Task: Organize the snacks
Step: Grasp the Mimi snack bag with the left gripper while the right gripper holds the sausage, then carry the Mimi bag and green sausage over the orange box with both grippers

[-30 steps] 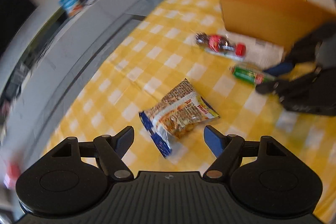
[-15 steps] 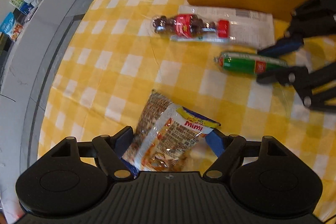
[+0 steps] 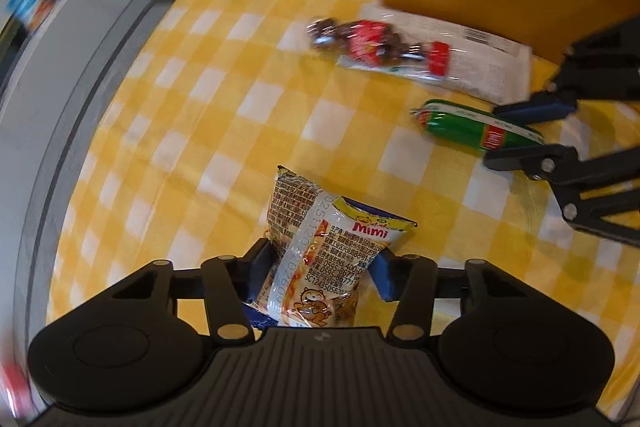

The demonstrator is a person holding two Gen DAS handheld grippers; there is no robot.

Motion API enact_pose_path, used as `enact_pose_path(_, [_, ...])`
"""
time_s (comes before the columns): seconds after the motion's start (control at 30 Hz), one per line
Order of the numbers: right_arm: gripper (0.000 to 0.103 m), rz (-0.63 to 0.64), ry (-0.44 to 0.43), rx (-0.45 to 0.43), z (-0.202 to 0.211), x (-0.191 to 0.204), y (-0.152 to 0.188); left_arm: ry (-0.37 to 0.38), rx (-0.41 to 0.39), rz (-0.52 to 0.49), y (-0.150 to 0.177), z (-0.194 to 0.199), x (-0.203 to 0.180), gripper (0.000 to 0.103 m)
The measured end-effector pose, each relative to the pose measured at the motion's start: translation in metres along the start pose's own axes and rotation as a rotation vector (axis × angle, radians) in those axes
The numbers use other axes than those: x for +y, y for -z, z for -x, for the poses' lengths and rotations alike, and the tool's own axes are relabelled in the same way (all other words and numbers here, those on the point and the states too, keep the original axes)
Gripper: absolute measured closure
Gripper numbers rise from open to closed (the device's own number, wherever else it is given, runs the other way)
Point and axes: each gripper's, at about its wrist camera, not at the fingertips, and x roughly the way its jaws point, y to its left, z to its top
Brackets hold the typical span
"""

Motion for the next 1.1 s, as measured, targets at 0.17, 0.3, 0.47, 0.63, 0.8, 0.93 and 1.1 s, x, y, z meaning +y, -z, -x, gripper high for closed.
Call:
enact_pose_path(0.17, [0.082, -0.010, -0.005, 0.004, 0.000, -0.001, -0.001, -0.074, -0.105, 0.313, 0.019, 0.021, 0.010, 0.050])
enact_pose_path(0.3, [0.082, -0.008, -0.001, 0.004, -0.001, 0.000, -0.001, -0.095, -0.191, 0.527, 0.039, 0.041, 0.010, 0.051])
enact_pose_path(0.47, [0.082, -0.017, -0.003, 0.007, -0.002, -0.001, -0.003, -0.095, -0.288, 0.672, 0.058, 0.072, -0.003, 0.051])
enact_pose_path(0.63, [0.082, -0.036, -0.035, 0.011, 0.000, -0.001, -0.005, -0.066, -0.398, 0.692, 0.070, 0.102, -0.021, 0.051])
enact_pose_path(0.8, [0.083, 0.001, -0.023, -0.073, 0.020, 0.006, -0.010, -0.059, -0.489, 0.785, 0.080, 0.123, -0.036, 0.051])
enact_pose_path(0.93, [0.083, -0.049, -0.076, -0.155, 0.050, -0.006, -0.021, -0.146, -0.538, 0.870, 0.078, 0.142, -0.053, 0.051])
enact_pose_path(1.1, [0.083, -0.143, -0.127, -0.320, 0.114, -0.040, -0.032, -0.078, -0.673, 0.965, 0.062, 0.164, -0.067, 0.051])
